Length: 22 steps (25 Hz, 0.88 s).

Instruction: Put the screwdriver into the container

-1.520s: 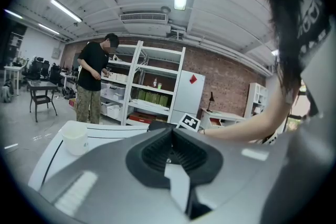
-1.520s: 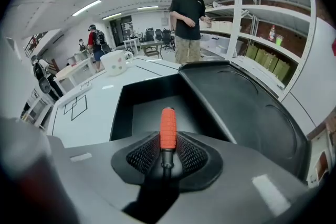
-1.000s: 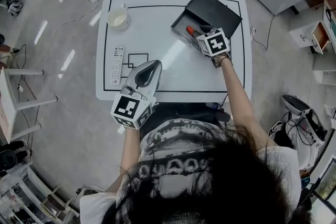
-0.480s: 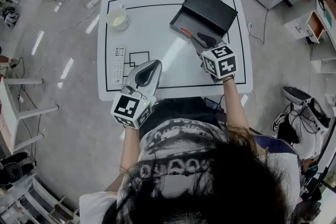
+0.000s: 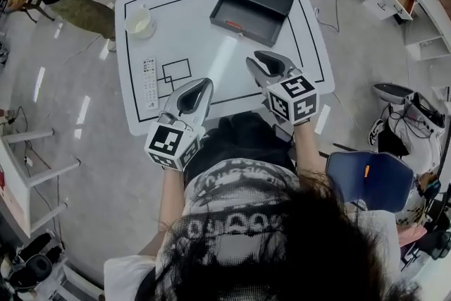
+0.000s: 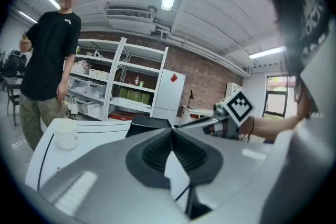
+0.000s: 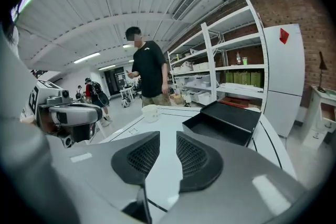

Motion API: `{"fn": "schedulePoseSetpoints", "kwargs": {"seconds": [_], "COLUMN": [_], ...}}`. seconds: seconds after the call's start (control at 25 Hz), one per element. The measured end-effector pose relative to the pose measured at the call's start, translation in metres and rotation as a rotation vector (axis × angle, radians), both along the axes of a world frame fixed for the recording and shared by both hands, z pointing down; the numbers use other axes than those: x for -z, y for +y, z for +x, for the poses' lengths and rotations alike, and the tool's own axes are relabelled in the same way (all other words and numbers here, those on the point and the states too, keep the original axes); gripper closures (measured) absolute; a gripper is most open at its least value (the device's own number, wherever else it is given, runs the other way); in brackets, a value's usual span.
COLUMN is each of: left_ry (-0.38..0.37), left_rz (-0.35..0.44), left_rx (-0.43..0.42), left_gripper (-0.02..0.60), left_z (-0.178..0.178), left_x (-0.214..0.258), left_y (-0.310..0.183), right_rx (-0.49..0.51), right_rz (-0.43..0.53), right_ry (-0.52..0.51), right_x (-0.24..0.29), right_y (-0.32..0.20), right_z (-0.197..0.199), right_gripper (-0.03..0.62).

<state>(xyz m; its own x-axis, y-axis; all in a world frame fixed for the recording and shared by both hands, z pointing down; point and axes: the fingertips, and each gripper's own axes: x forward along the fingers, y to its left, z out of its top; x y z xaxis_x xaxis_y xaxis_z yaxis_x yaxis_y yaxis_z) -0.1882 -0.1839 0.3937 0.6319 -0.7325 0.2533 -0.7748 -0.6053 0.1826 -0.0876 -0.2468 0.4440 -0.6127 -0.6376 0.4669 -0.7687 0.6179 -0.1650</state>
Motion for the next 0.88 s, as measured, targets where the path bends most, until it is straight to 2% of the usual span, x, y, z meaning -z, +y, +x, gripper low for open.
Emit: {"fn": "schedulePoseSetpoints", "kwargs": {"seconds": [0.32,0.56,0.88], "left_ry": [0.020,0.023,0.010], "left_rz": [0.005,-0.014,0.001], "left_rx": [-0.050,-0.048,-0.023], "left_gripper": [0.581,0.581,0.581], "left_z": [0.017,0.025,0.070], "left_x": [0.003,-0.006,0.003], "left_y": [0.023,0.028,0.059], "right_rx": [-0.015,-0.003,-0.005], "right_rz": [-0.006,0.011,0.036], "right_ry": [-0.017,-0.031,-0.050], "right_x": [0.010,0.018,0.027], "right_y": [0.044,0.055,0.106], "right_z": [0.008,0.010,0.060], "right_gripper": [0.499,0.502,0.521]}}
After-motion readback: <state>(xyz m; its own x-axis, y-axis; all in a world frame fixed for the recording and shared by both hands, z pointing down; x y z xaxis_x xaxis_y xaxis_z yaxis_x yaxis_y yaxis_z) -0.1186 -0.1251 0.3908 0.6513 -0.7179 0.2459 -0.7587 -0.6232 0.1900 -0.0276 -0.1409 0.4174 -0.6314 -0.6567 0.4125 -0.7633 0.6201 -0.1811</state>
